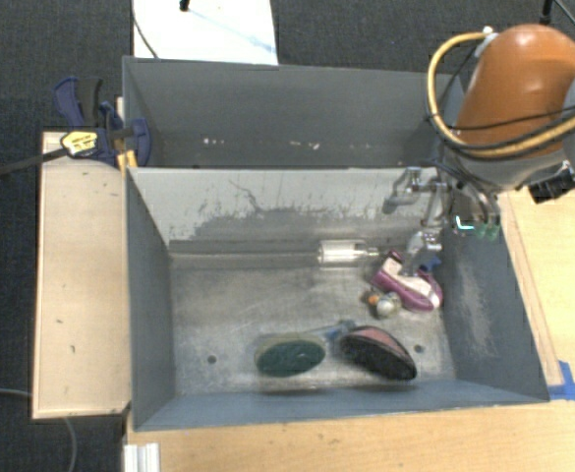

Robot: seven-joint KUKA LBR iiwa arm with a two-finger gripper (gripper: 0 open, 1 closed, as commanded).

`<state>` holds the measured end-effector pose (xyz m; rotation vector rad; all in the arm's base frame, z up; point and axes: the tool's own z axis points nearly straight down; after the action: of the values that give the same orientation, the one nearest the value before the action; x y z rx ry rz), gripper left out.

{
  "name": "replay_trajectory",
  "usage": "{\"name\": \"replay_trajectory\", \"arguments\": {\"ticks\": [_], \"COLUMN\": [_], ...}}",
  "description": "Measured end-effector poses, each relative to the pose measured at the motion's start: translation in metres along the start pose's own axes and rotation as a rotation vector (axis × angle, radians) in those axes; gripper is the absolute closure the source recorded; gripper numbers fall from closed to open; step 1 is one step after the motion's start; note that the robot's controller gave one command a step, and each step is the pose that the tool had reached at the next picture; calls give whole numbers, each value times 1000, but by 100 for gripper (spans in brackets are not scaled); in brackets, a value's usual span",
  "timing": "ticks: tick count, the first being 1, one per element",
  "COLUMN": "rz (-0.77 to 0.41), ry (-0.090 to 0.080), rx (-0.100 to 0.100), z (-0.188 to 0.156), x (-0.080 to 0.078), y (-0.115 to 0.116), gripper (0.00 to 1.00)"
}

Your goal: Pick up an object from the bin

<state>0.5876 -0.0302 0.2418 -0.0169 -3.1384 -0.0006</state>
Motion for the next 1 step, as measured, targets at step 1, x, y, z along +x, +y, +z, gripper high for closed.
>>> {"name": "replay_trajectory", "arguments": {"ticks": [1], "rz": [-251], "ry": [0], "rx": [0], "z": [166], "x": [65], "y": [-27], "gripper": [0]}}
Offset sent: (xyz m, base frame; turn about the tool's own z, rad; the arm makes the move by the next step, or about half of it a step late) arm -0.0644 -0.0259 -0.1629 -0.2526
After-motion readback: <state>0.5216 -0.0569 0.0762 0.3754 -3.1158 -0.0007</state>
